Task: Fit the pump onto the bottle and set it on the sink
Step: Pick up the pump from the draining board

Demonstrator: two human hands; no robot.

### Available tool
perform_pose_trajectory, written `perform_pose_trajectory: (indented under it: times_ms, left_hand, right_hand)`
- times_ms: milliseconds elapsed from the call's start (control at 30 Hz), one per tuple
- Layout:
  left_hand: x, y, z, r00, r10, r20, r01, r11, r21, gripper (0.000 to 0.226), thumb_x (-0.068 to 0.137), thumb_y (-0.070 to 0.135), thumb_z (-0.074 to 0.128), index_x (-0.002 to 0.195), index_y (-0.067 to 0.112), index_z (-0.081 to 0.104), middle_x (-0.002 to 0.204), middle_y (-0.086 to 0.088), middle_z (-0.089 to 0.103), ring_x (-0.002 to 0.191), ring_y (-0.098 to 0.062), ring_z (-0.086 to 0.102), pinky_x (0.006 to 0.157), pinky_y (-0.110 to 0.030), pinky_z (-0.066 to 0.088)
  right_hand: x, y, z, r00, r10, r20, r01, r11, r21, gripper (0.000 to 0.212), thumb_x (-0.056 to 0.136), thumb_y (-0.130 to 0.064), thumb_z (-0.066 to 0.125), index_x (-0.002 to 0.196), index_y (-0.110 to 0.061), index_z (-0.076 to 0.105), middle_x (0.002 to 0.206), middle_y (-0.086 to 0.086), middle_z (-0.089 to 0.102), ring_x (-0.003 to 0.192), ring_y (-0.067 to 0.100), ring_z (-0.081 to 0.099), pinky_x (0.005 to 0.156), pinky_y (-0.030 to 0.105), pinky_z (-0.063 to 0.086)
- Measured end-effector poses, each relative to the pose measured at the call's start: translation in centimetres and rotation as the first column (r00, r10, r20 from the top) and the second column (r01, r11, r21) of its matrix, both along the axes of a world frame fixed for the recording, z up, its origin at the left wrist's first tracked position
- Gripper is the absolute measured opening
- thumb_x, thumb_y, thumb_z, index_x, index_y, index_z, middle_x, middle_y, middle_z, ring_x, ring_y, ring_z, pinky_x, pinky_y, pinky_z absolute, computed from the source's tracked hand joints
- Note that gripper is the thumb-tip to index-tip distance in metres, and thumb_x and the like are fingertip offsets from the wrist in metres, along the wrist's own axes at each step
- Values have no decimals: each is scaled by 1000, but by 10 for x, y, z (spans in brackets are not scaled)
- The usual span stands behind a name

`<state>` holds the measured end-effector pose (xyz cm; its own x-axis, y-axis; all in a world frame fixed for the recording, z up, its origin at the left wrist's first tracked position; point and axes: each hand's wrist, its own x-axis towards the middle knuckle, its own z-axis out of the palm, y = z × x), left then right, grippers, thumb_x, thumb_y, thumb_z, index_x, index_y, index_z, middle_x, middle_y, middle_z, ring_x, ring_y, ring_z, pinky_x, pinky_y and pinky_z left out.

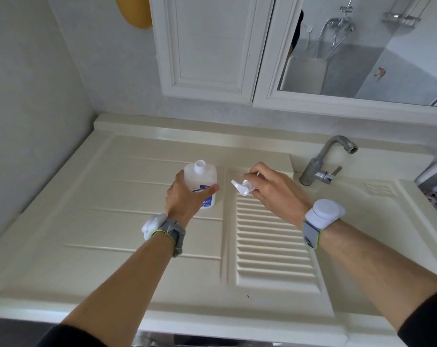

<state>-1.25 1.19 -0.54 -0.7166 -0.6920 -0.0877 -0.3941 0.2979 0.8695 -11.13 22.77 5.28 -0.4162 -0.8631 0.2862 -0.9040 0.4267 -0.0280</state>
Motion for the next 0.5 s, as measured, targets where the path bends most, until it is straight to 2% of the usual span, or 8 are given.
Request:
perform_pose_trajectory:
  times_ms: [200, 367, 500]
  left_hand:
    - [1, -1, 3, 1000, 2, -4, -2, 1000, -20, 91, 61, 66, 87, 134, 22, 54, 125, 2, 68, 117, -30, 64, 99, -45, 53]
    - [-1, -2, 5, 1000, 9, -11, -9, 1000, 0, 120, 60, 70, 87, 156, 20, 36, 148, -2, 59, 136, -30, 55, 111, -47, 46]
    - [2, -3, 7, 999, 7, -39, -7, 1000, 9, 120, 58, 73, 85, 158, 29, 34, 148, -4, 59, 137, -29, 53, 111, -46, 45]
  right_hand:
    - [4, -6, 12, 997, -7, 77, 17, 992, -125, 18, 92, -6, 72, 110, -1, 69, 107, 12, 59, 74, 31, 64, 61, 42, 56]
    - [4, -11, 20, 982, -68, 174, 109, 966, -236, 16, 94, -12, 72, 109, -6, 71, 106, 7, 58, 74, 27, 64, 71, 41, 56]
    - [7, -14, 27, 976, -69, 205, 126, 952, -278, 15, 94, -12, 73, 108, -6, 71, 102, 6, 57, 75, 22, 62, 72, 42, 56]
